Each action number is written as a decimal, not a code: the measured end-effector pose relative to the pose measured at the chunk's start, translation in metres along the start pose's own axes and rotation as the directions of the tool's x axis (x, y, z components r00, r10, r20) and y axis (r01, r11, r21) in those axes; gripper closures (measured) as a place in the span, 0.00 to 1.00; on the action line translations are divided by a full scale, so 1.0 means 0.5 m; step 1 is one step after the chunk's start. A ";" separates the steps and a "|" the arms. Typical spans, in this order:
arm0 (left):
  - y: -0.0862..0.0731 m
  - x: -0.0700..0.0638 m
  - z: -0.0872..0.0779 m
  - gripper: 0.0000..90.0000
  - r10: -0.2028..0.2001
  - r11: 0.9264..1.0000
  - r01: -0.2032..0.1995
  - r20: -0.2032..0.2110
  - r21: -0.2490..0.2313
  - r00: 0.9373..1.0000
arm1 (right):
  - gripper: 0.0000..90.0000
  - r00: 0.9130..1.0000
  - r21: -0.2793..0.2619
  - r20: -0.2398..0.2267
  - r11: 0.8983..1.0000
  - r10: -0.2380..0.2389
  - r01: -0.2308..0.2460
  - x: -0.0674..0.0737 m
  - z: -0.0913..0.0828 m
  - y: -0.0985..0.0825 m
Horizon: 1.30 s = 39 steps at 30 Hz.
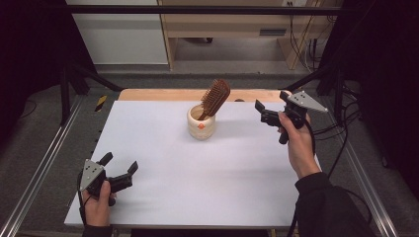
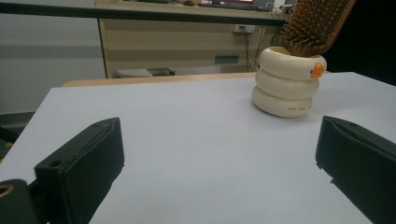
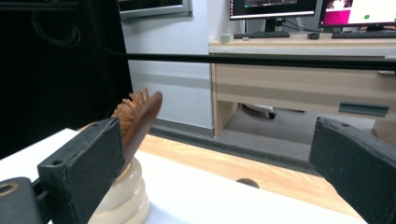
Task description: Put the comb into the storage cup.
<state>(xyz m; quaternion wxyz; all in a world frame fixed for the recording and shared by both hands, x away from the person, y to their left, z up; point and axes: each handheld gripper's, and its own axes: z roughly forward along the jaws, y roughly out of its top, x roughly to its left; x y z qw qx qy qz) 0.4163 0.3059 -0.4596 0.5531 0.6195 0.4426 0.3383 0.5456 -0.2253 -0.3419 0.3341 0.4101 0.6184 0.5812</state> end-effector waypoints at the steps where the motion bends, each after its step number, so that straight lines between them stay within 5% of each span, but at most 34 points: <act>1: 0.000 0.001 -0.003 0.01 -0.002 1.000 0.002 -0.001 -0.003 1.000 | 0.04 1.000 0.006 -0.001 1.000 0.003 -0.003 -0.002 -0.002 -0.004; 20: -0.002 0.007 -0.013 0.01 -0.016 1.000 0.016 0.011 -0.009 1.000 | 0.03 1.000 -0.014 0.010 1.000 0.006 -0.006 -0.028 -0.088 -0.044; 39: -0.001 0.010 -0.015 0.01 -0.036 0.999 0.036 0.023 -0.025 0.999 | 0.04 0.996 0.036 0.070 0.998 0.048 -0.051 -0.064 -0.168 -0.141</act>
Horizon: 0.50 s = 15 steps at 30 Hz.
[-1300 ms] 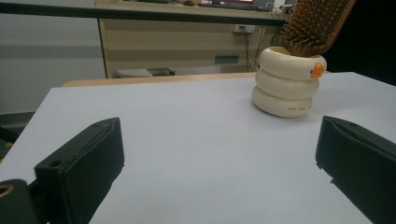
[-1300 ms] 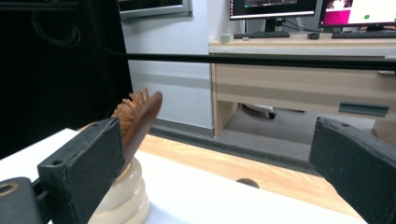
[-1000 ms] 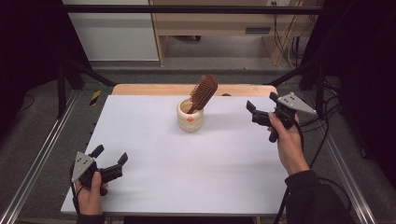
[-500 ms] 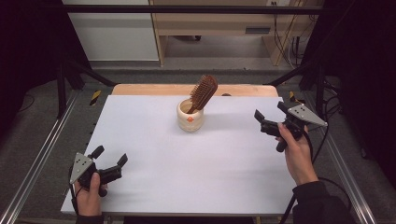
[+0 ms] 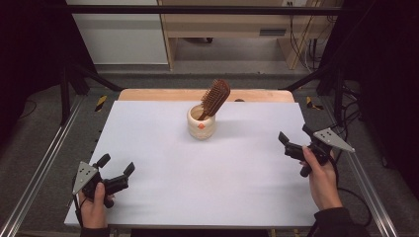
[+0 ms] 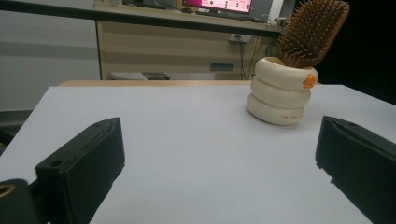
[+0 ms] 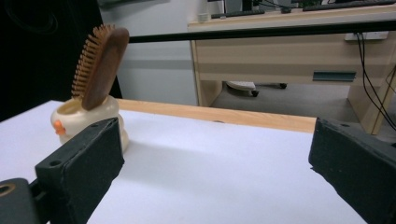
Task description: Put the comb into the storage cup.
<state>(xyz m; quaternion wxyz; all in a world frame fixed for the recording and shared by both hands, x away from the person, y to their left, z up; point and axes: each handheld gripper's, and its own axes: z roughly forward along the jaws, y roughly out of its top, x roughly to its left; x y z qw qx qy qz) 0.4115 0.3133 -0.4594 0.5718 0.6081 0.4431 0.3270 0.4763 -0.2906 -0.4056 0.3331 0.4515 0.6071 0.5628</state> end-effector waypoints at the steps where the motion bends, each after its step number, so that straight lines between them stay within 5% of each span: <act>1: 0.000 0.000 0.000 0.01 -0.001 1.000 0.001 0.000 -0.001 1.000 | 0.04 1.000 0.000 -0.002 1.000 -0.001 0.001 -0.002 -0.003 -0.004; 15: 0.002 0.000 -0.002 0.01 0.008 1.000 -0.008 0.014 -0.017 1.000 | 0.04 1.000 0.002 -0.006 1.000 -0.030 0.030 -0.005 -0.048 -0.063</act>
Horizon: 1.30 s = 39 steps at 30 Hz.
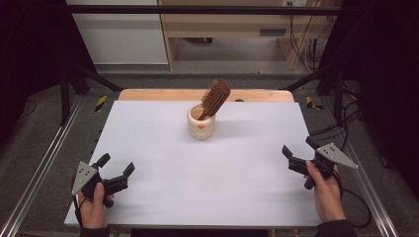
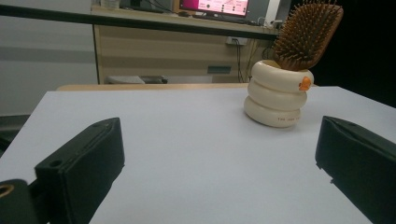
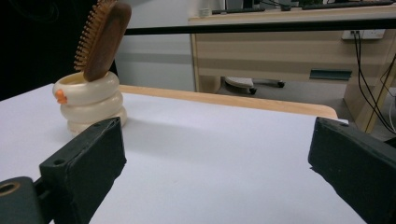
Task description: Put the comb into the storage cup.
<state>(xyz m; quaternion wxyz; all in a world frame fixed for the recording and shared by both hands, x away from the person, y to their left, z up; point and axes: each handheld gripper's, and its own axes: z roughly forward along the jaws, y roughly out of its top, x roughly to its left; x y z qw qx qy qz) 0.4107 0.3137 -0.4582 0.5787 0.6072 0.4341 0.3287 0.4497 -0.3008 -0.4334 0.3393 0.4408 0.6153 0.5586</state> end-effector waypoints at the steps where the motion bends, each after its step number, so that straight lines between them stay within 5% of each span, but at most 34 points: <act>1: 0.000 0.000 0.000 0.01 0.001 1.000 -0.001 0.000 -0.001 1.000 | 0.04 1.000 0.001 -0.002 1.000 -0.002 0.002 0.002 -0.001 -0.003; 13: 0.001 -0.002 -0.001 0.01 0.009 1.000 -0.009 0.009 -0.006 1.000 | 0.05 0.998 0.035 -0.059 0.999 -0.037 0.039 0.029 -0.010 -0.050; 39: 0.001 -0.013 0.006 0.01 0.040 0.999 -0.039 0.057 -0.003 0.998 | 0.05 0.985 0.031 -0.155 0.996 -0.079 0.084 0.084 0.001 -0.086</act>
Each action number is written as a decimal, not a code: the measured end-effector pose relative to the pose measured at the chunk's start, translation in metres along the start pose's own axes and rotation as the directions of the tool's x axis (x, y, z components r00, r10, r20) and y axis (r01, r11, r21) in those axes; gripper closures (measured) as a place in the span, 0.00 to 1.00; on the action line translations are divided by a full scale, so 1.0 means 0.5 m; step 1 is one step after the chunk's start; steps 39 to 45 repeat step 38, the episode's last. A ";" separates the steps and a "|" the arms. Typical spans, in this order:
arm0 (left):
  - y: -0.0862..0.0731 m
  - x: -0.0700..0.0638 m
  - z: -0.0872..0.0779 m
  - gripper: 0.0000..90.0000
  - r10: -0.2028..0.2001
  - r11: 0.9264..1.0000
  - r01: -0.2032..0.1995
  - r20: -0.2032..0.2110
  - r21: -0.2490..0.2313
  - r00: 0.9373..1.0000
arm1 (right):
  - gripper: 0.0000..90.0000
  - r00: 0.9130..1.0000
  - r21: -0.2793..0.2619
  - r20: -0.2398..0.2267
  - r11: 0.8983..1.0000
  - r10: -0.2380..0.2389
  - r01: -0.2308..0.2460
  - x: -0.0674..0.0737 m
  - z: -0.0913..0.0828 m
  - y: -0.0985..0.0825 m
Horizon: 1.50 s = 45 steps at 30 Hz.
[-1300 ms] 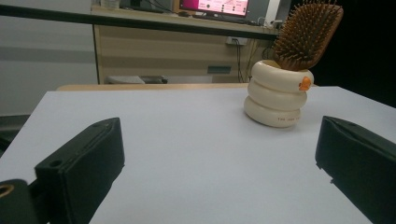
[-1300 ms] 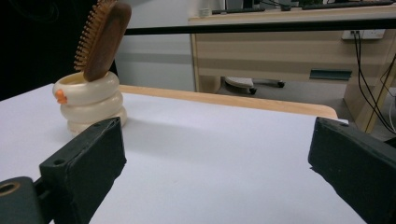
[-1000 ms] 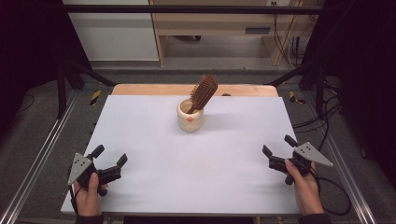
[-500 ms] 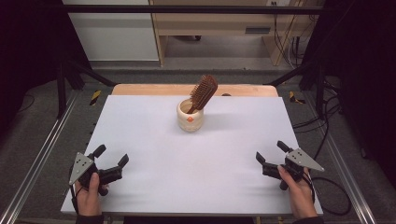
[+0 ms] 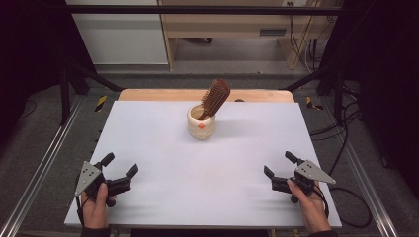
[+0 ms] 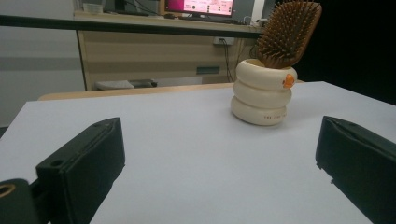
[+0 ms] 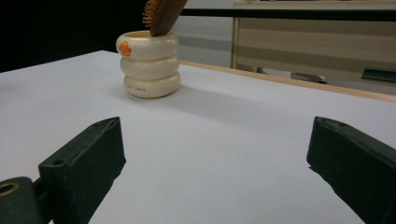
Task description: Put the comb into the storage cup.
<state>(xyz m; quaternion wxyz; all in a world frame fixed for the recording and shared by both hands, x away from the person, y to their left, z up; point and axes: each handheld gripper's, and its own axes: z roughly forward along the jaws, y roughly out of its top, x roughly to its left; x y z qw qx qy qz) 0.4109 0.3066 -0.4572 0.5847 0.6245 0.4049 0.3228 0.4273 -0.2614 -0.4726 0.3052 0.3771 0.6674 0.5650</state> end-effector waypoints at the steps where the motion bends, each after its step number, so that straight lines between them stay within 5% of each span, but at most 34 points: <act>1: 0.000 -0.001 0.000 0.01 0.000 1.000 0.000 0.003 -0.002 1.000 | 0.05 1.000 -0.002 -0.004 1.000 -0.003 0.003 0.002 0.001 0.000; 19: 0.000 -0.011 0.003 0.01 0.017 1.000 -0.018 0.036 0.004 0.999 | 0.04 0.994 0.021 -0.085 0.997 -0.072 0.074 0.048 0.035 -0.001; 27: 0.000 -0.018 0.006 0.01 0.027 1.000 -0.027 0.055 0.003 0.998 | 0.04 0.992 0.021 -0.115 0.999 -0.048 0.050 0.063 0.056 -0.004; 33: -0.002 -0.025 0.010 0.01 0.029 1.000 -0.030 0.068 0.009 0.997 | 0.04 0.994 0.025 -0.101 0.998 -0.052 0.055 0.070 0.068 -0.007; 38: -0.001 -0.025 0.010 0.01 0.024 1.000 -0.024 0.070 0.005 0.997 | 0.04 0.999 0.027 -0.021 0.998 -0.049 0.049 0.068 0.061 -0.002; 45: -0.001 -0.025 0.010 0.01 0.024 1.000 -0.024 0.070 0.005 0.997 | 0.04 0.999 0.027 -0.021 0.998 -0.049 0.049 0.068 0.061 -0.002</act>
